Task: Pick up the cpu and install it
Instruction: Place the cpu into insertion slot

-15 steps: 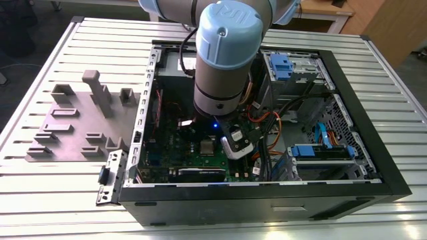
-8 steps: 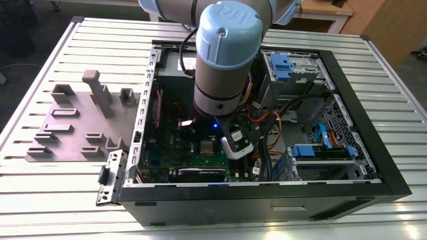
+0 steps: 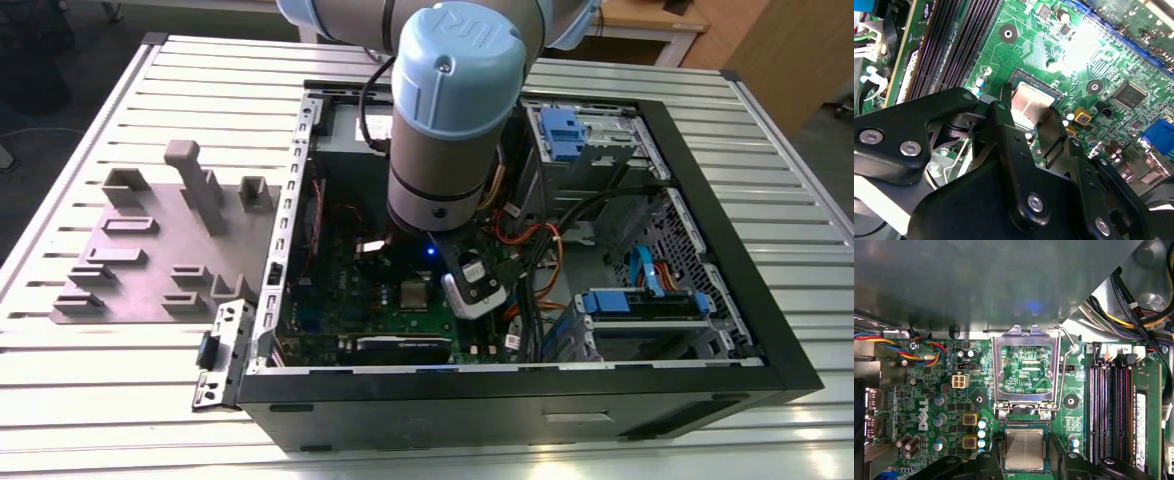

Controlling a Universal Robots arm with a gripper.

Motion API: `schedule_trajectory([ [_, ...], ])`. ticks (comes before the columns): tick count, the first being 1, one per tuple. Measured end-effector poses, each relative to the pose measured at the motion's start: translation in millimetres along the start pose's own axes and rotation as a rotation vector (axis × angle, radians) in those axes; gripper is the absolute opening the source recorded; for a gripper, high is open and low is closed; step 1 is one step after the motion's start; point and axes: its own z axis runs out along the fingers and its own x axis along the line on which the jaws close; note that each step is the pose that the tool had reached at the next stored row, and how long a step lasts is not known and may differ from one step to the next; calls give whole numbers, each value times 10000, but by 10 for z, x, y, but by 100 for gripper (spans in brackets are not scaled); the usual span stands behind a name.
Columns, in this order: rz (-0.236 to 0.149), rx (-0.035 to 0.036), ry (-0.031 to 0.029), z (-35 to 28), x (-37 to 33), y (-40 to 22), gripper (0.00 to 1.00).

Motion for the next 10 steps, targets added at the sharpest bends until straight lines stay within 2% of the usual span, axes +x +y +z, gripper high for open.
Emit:
schedule_trajectory([
  [4, 0, -5, -1, 2, 0, 1, 47],
  [5, 0, -13, -5, 5, -1, 1, 52],
  [7, 0, -10, -5, 6, -1, 1, 52],
  [8, 0, -4, -2, 3, 0, 0, 59],
  [10, 0, -1, 0, 2, 0, 0, 59],
])
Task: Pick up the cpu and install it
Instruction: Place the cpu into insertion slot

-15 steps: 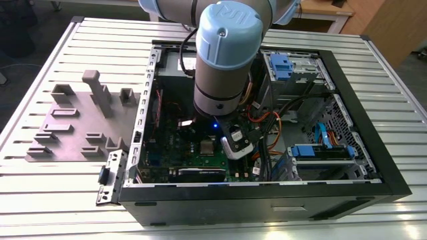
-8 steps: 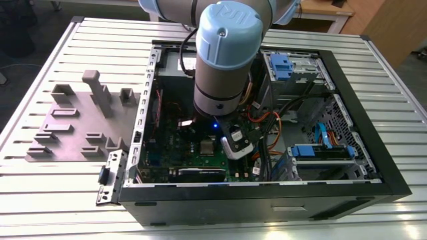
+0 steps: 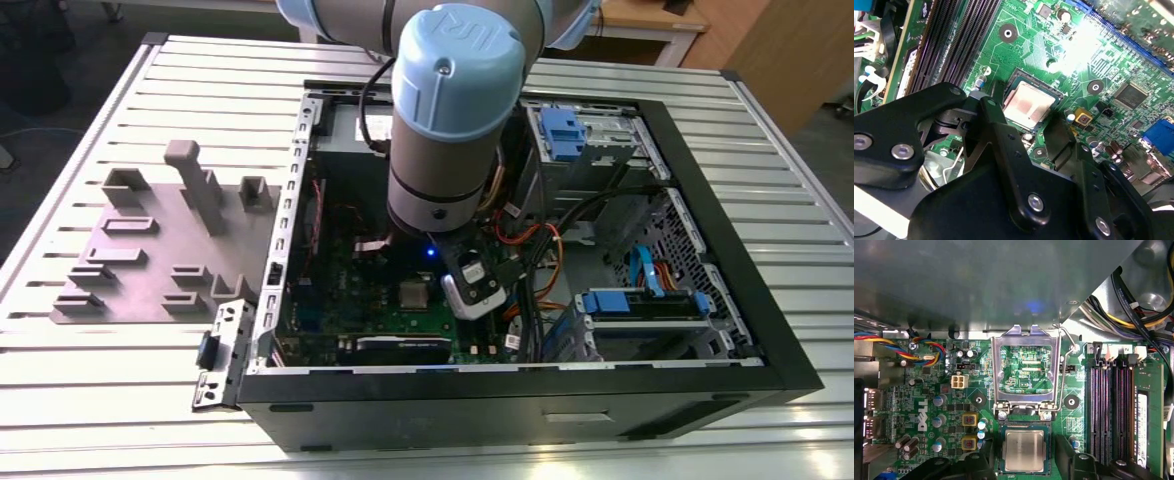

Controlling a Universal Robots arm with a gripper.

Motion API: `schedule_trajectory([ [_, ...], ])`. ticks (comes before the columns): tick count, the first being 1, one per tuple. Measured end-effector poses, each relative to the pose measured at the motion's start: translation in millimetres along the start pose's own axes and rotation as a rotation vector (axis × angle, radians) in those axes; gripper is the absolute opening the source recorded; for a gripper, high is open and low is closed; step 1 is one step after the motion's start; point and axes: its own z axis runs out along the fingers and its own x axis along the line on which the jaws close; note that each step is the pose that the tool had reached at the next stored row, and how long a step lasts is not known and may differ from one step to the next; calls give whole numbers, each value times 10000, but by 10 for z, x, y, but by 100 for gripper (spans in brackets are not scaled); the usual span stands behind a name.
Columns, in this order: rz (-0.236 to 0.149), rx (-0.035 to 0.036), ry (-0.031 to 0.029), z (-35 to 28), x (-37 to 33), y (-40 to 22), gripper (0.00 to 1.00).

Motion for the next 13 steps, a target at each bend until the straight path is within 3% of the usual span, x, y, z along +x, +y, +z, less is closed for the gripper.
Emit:
schedule_trajectory([
  [5, 0, 0, 0, 0, 0, 0, 59],
  [13, 0, 0, 3, -73, 2, 3, 59],
])
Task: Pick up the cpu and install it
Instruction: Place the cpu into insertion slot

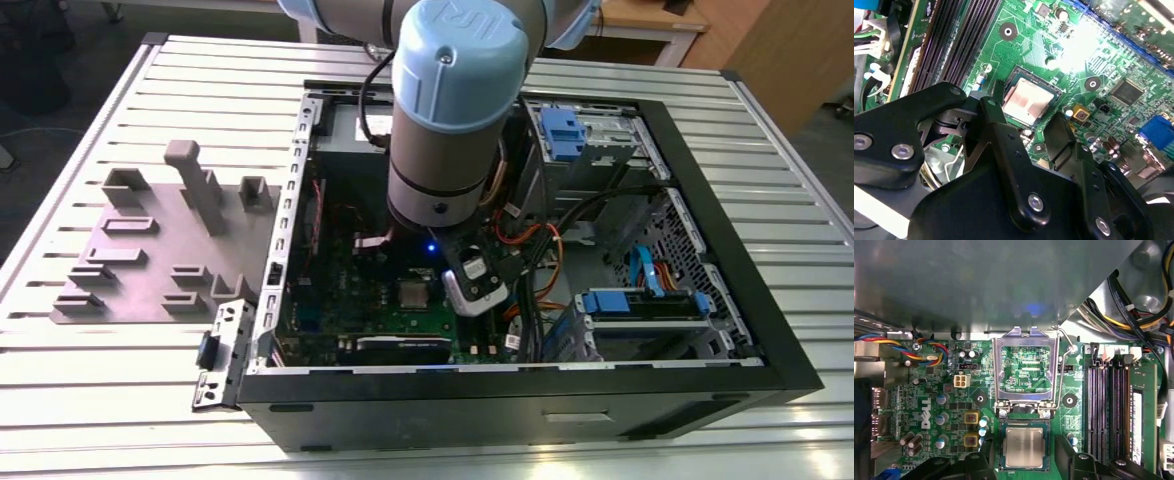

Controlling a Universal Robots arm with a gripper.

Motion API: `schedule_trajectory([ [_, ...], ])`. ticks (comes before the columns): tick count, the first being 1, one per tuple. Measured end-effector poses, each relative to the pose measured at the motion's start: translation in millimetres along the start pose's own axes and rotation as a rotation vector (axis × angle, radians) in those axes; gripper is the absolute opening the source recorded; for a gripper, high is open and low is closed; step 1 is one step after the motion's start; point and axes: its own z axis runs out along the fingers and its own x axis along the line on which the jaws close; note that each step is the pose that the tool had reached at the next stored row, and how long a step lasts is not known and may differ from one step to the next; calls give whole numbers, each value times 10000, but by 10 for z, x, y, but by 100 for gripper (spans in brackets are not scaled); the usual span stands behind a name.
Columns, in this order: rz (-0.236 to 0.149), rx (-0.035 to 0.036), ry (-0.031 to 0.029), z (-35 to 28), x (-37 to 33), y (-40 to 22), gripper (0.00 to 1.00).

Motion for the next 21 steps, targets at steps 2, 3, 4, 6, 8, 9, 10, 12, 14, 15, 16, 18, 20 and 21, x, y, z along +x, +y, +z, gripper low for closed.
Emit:
schedule_trajectory([
  [2, 1, -1, 5, -29, 1, 1, 59],
  [3, 0, -1, 9, -43, 1, 2, 59],
  [4, 0, -1, 12, -54, 1, 2, 59],
  [6, 1, -3, 17, -69, 2, 3, 57],
  [8, 1, -4, 25, -81, 1, 4, 51],
  [9, 1, -2, 29, -86, 1, 4, 45],
  [10, 2, -2, 31, -91, 1, 4, 45],
  [12, 2, -4, 33, -95, 1, 5, 33],
  [14, 2, -4, 34, -95, 1, 4, 27],
  [15, 2, -3, 35, -96, 1, 4, 22],
  [16, 1, -3, 35, -96, 1, 4, 22],
  [18, 2, -2, 36, -96, 1, 4, 16],
  [20, 2, -1, 36, -97, 1, 4, 11],
  [21, 2, -2, 37, -96, 1, 4, 11],
])
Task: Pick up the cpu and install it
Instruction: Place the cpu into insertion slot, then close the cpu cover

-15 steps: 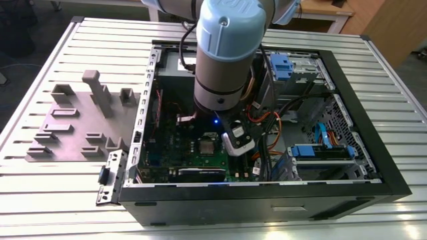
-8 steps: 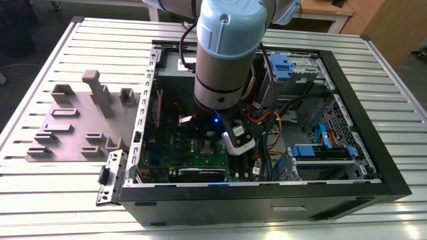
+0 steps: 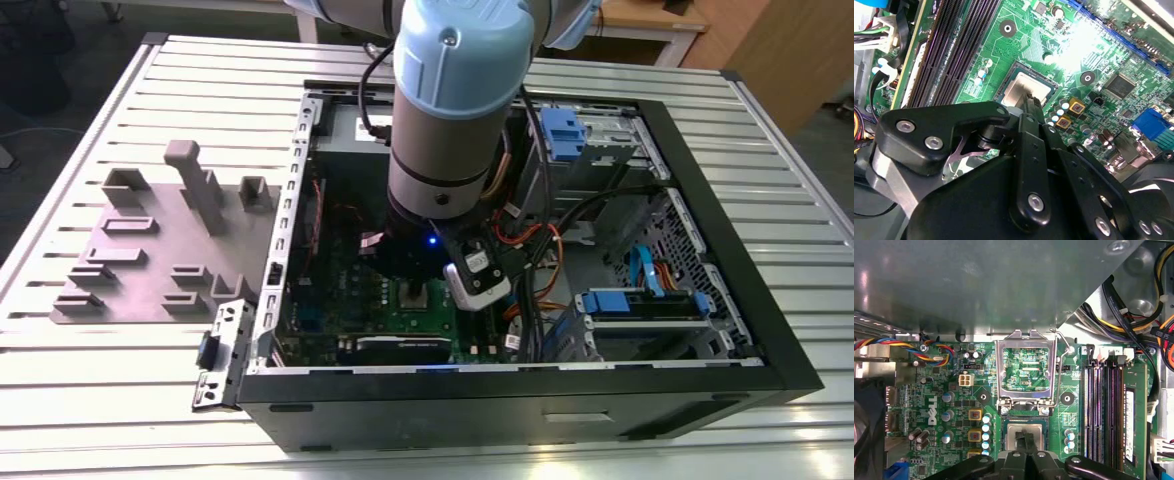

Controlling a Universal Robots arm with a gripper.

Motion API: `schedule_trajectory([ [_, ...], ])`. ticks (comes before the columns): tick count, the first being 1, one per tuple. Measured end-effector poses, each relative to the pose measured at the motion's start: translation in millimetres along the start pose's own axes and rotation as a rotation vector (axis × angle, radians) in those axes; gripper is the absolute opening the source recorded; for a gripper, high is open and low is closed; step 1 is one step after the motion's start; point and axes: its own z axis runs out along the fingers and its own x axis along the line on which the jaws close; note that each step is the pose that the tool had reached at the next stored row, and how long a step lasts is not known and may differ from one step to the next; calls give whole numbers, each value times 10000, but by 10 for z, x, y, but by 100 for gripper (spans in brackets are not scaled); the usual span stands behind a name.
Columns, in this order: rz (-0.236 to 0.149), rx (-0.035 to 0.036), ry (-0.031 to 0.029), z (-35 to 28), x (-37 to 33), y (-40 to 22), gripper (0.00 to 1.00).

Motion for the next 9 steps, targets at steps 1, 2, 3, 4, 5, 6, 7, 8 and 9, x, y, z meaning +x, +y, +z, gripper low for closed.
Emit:
schedule_trajectory([
  [1, 0, 0, 0, 0, 0, 0, 11],
  [2, 0, 0, 1, 0, 0, 0, 11],
  [3, 0, 0, 1, 0, 0, 0, 11],
  [4, 0, 0, 1, 0, 0, 0, 11],
  [5, 0, 0, 7, 0, 0, 0, 11],
  [6, 1, 1, 13, 0, 0, 0, 11],
  [7, 1, 2, 13, 0, 0, 0, 11],
  [8, 1, 2, 13, 0, 0, 0, 11],
  [9, 0, 2, 13, 0, 0, 0, 11],
])
